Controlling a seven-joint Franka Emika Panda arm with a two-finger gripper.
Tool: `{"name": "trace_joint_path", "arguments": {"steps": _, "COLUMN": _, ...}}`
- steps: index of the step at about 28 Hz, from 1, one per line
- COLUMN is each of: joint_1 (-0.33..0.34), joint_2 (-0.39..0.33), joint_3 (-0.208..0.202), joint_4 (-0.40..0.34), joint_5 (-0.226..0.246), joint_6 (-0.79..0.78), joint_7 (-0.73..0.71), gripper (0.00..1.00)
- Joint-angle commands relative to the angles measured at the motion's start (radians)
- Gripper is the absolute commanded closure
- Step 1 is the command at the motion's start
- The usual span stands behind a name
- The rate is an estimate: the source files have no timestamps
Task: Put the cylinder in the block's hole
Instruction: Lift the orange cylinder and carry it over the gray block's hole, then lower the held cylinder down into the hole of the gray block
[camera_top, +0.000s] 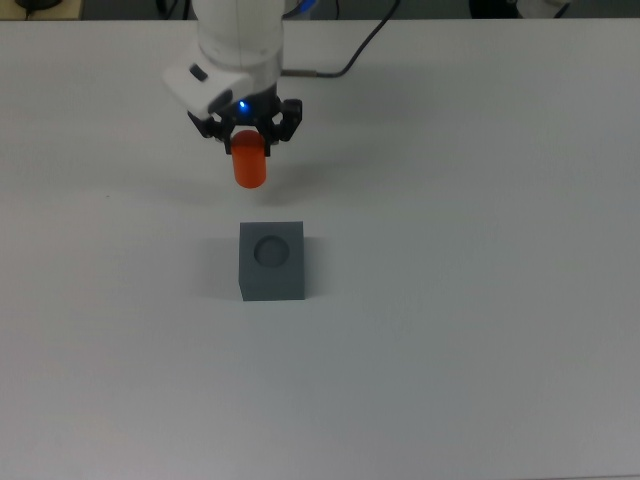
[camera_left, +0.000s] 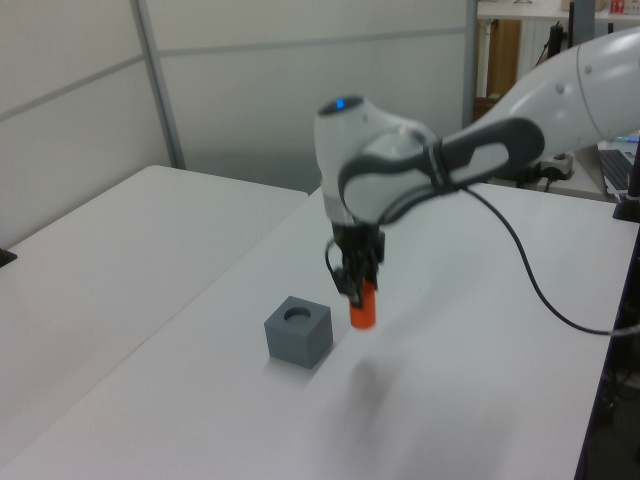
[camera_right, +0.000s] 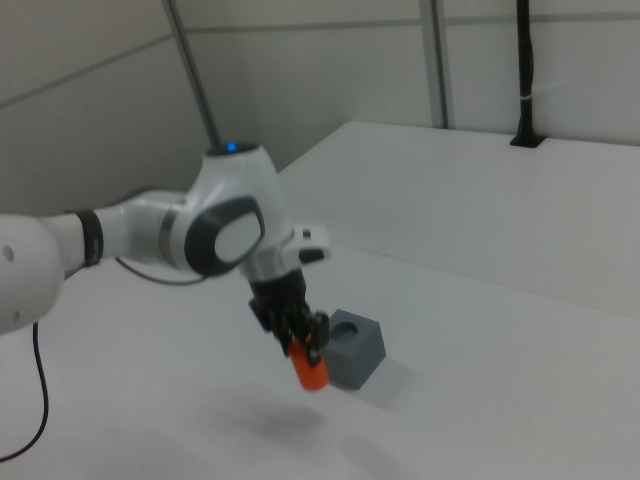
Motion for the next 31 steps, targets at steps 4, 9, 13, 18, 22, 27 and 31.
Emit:
{"name": "trace_joint_path", "arguments": {"steps": 4, "joint_1": 0.013, "joint_2": 0.092, "joint_3": -0.001, "joint_4": 0.246, "joint_5": -0.019, "joint_6": -0.063, "joint_7": 0.012, "gripper": 0.95}}
{"name": "trace_joint_path", "arguments": {"steps": 9, "joint_1": 0.015, "joint_2": 0.187, "joint_3": 0.002, "joint_4": 0.346, "joint_5": -0.035, "joint_6": -0.057, "joint_7": 0.008, "gripper": 0.95}}
{"name": "trace_joint_path", "arguments": {"steps": 13, "joint_1": 0.015, "joint_2": 0.228, "joint_3": 0.004, "joint_4": 0.362, "joint_5": -0.047, "joint_6": -0.011, "joint_7": 0.005, "gripper": 0.95}}
{"name": "trace_joint_path", "arguments": {"steps": 18, "joint_1": 0.016, "joint_2": 0.251, "joint_3": 0.004, "joint_4": 0.359, "joint_5": -0.042, "joint_6": 0.036, "joint_7": 0.012, "gripper": 0.95}}
{"name": "trace_joint_path", "arguments": {"steps": 22, "joint_1": 0.029, "joint_2": 0.259, "joint_3": 0.005, "joint_4": 0.357, "joint_5": -0.044, "joint_6": 0.037, "joint_7": 0.008, "gripper": 0.95}}
{"name": "trace_joint_path", "arguments": {"steps": 27, "joint_1": 0.044, "joint_2": 0.259, "joint_3": 0.005, "joint_4": 0.342, "joint_5": -0.047, "joint_6": 0.037, "joint_7": 0.006, "gripper": 0.95}}
{"name": "trace_joint_path", "arguments": {"steps": 31, "joint_1": 0.052, "joint_2": 0.259, "joint_3": 0.007, "joint_4": 0.336, "joint_5": -0.047, "joint_6": 0.037, "joint_7": 0.008, "gripper": 0.95}}
